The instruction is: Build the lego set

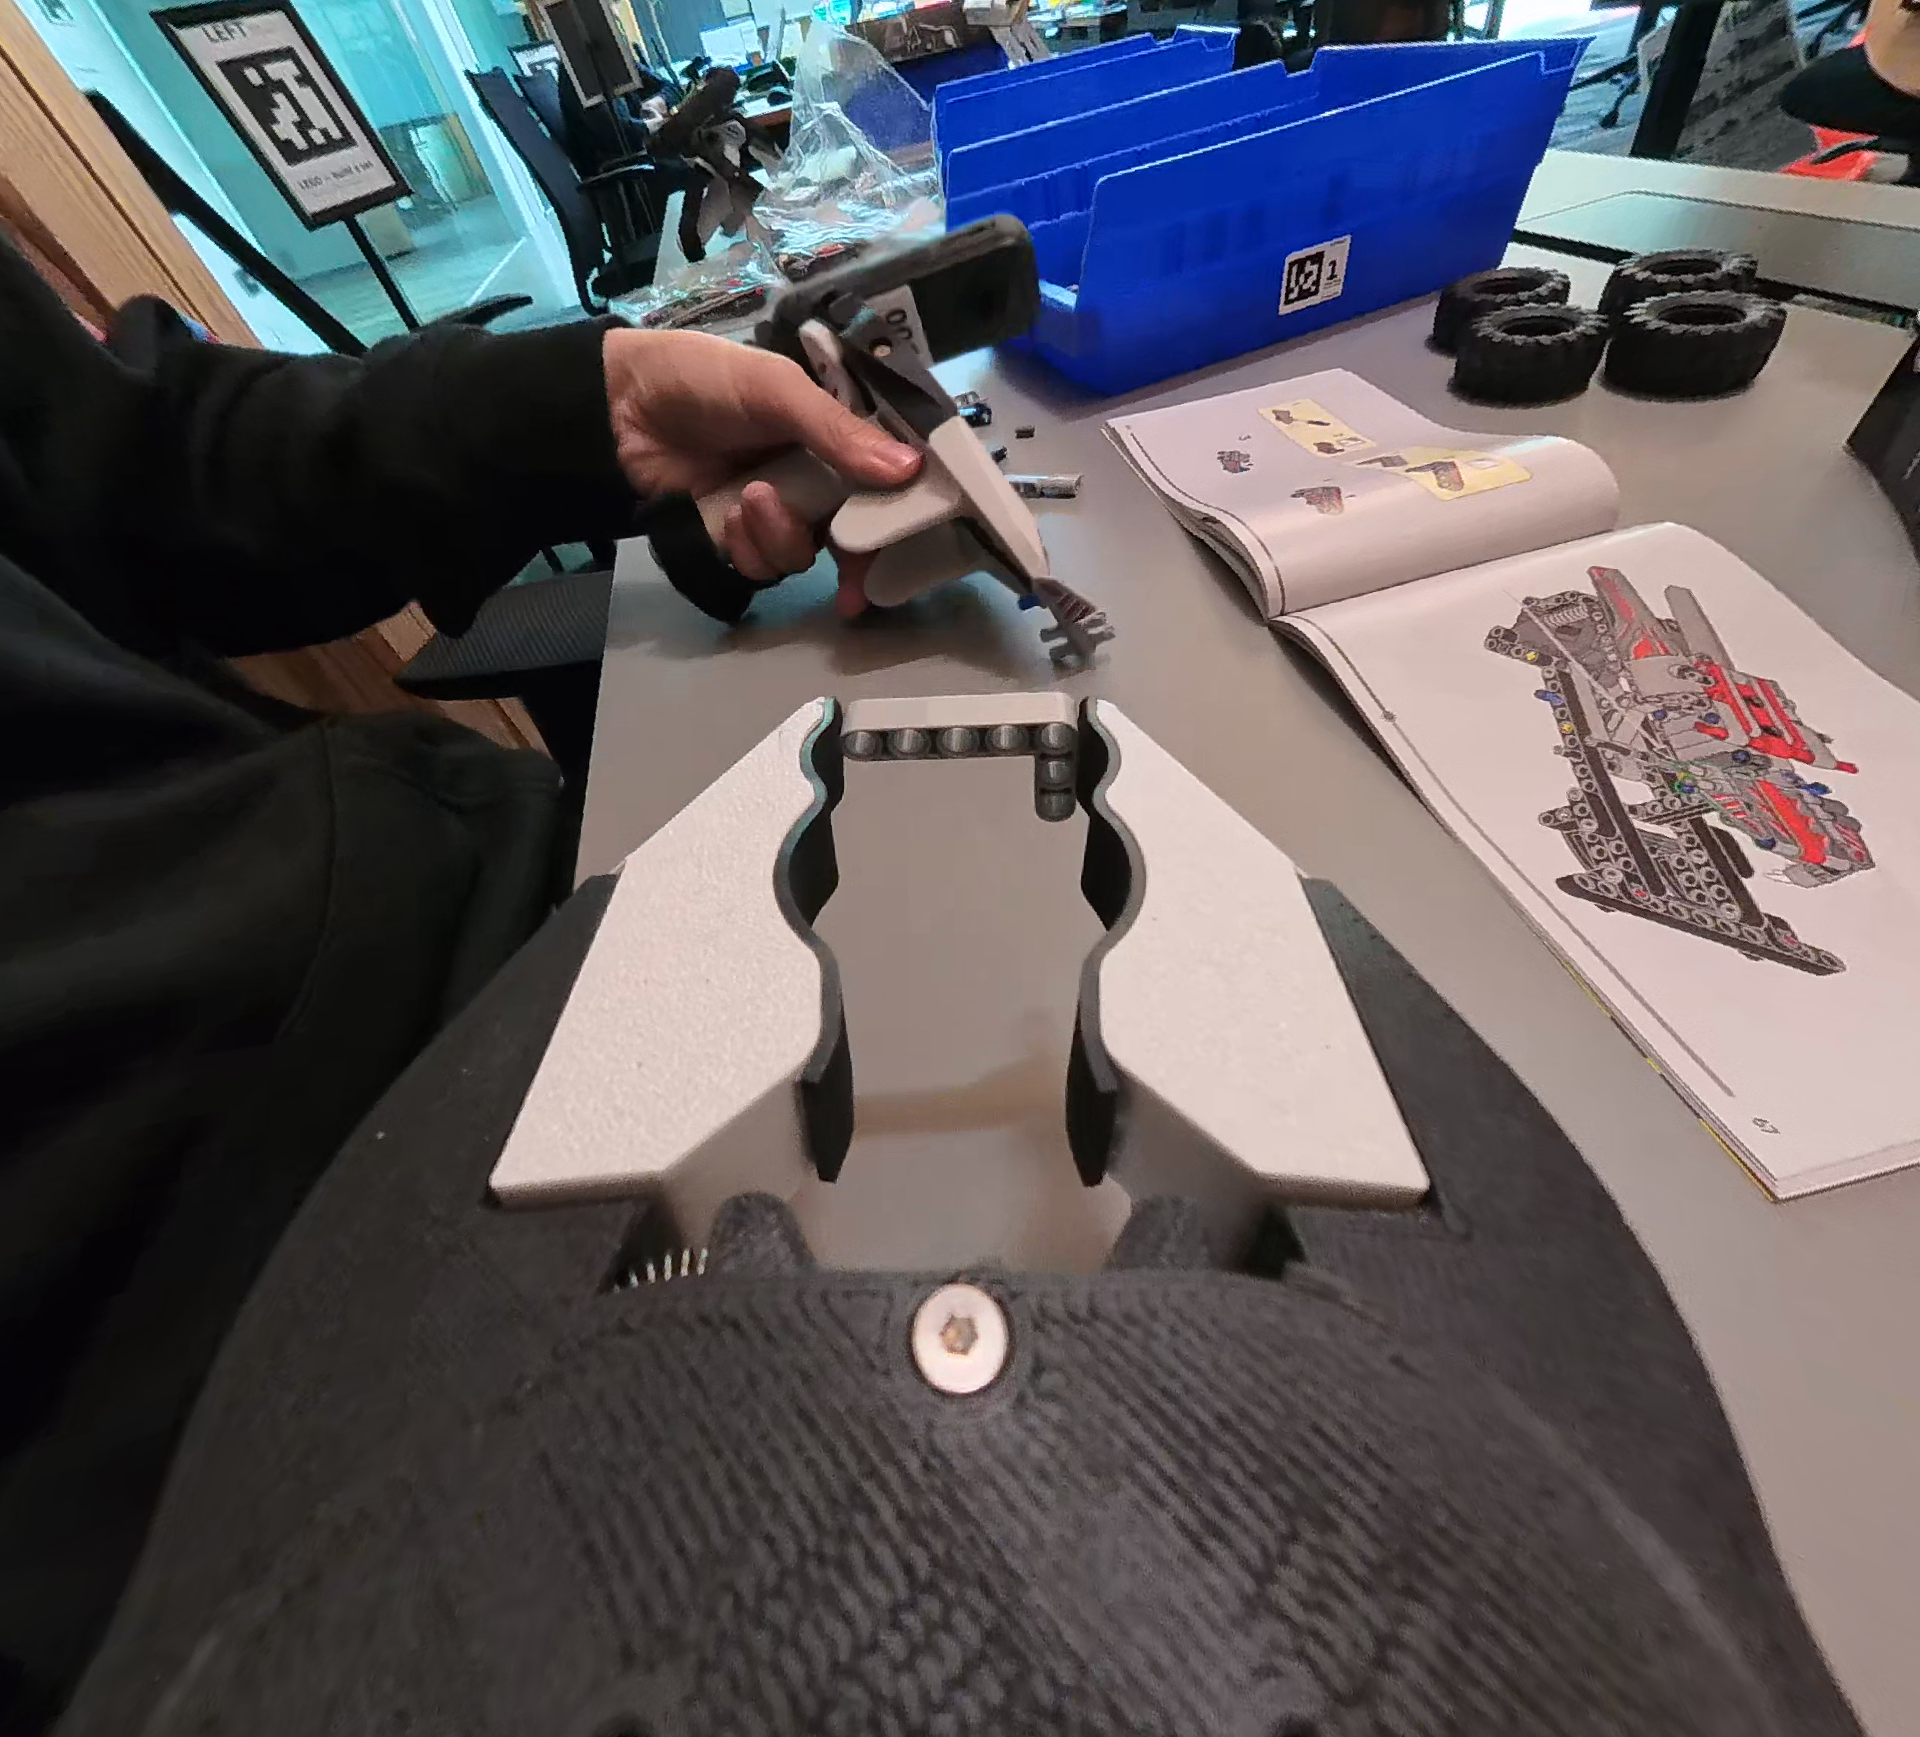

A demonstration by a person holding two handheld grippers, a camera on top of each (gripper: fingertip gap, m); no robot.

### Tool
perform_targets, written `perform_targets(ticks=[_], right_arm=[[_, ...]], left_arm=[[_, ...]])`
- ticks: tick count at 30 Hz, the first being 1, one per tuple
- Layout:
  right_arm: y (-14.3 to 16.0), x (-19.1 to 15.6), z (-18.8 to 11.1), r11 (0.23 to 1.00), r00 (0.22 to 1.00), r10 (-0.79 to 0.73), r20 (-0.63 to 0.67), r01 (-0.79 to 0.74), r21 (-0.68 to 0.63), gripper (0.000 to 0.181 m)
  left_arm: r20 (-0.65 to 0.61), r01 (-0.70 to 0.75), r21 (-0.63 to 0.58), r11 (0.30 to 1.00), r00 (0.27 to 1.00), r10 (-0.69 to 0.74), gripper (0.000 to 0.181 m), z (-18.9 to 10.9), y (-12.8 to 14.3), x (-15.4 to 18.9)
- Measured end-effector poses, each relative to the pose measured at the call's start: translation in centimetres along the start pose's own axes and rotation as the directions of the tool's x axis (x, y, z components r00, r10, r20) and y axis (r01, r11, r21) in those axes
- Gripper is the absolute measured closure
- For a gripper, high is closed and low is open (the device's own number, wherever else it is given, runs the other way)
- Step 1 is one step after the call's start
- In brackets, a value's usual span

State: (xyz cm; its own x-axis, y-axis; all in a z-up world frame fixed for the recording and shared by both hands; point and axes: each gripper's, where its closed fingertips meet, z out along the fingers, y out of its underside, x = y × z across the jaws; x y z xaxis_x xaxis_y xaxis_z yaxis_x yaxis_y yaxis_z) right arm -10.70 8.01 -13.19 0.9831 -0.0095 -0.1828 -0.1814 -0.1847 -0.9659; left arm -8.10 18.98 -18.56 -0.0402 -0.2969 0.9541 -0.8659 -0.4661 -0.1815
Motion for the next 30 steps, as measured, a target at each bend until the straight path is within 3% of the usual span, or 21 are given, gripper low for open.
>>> perform_targets(ticks=[4, 8, 11, 14, 16, 18, 20, 23, 26, 30], right_arm=[[-0.4, 0.2, -0.3, 0.999, 1.000, 0.028, 0.013, -0.028, 0.031, 0.138], [-0.7, 0.2, -0.6, 0.998, 0.999, 0.041, 0.025, -0.043, 0.053, 0.138], [-0.7, 0.1, -0.6, 0.997, 0.998, 0.053, 0.039, -0.055, 0.056, 0.138], [-1.0, 0.1, -0.8, 0.995, 0.997, 0.060, 0.055, -0.064, 0.074, 0.138], [-1.1, 0.1, -1.0, 0.994, 0.997, 0.058, 0.059, -0.063, 0.086, 0.138], [-1.1, 0.1, -0.9, 0.994, 0.996, 0.063, 0.061, -0.068, 0.084, 0.138], [-0.9, 0.0, -0.7, 0.996, 0.997, 0.047, 0.059, -0.051, 0.070, 0.138], [-0.6, -0.1, -0.4, 0.999, 0.999, 0.025, 0.047, -0.027, 0.040, 0.138], [-0.3, 0.0, -0.1, 1.000, 0.999, 0.014, 0.034, -0.015, 0.018, 0.138], [0.0, 0.1, 0.1, 1.000, 1.000, 0.009, 0.017, -0.009, -0.004, 0.138]], left_arm=[[0.009, 0.076, 0.056, 0.996, 0.997, -0.076, 0.178, -0.6, -0.6, -0.5], [0.178, 0.031, 0.098, 0.995, 0.983, -0.048, 0.181, -1.9, -0.3, -2.6], [0.255, -0.088, 0.105, 0.991, 0.965, 0.058, 0.171, -2.3, -0.1, -2.6], [0.265, -0.326, 0.075, 0.942, 0.918, 0.296, 0.151, -2.0, -0.5, -0.7], [0.306, -0.566, -0.021, 0.824, 0.781, 0.544, 0.150, -1.8, -0.9, 0.1], [0.377, -0.753, -0.163, 0.638, 0.550, 0.745, 0.150, -1.7, -1.9, -0.1], [0.348, -0.827, -0.309, 0.470, 0.362, 0.865, 0.155, -1.1, -2.1, -0.5], [0.236, -0.800, -0.454, 0.392, 0.317, 0.919, 0.155, 0.1, -1.5, -1.6], [0.147, -0.825, -0.496, 0.270, 0.227, 0.963, 0.157, 0.4, -2.0, -1.9], [0.025, -0.823, -0.539, 0.182, 0.200, 0.979, 0.154, 0.6, -0.4, -2.8]])
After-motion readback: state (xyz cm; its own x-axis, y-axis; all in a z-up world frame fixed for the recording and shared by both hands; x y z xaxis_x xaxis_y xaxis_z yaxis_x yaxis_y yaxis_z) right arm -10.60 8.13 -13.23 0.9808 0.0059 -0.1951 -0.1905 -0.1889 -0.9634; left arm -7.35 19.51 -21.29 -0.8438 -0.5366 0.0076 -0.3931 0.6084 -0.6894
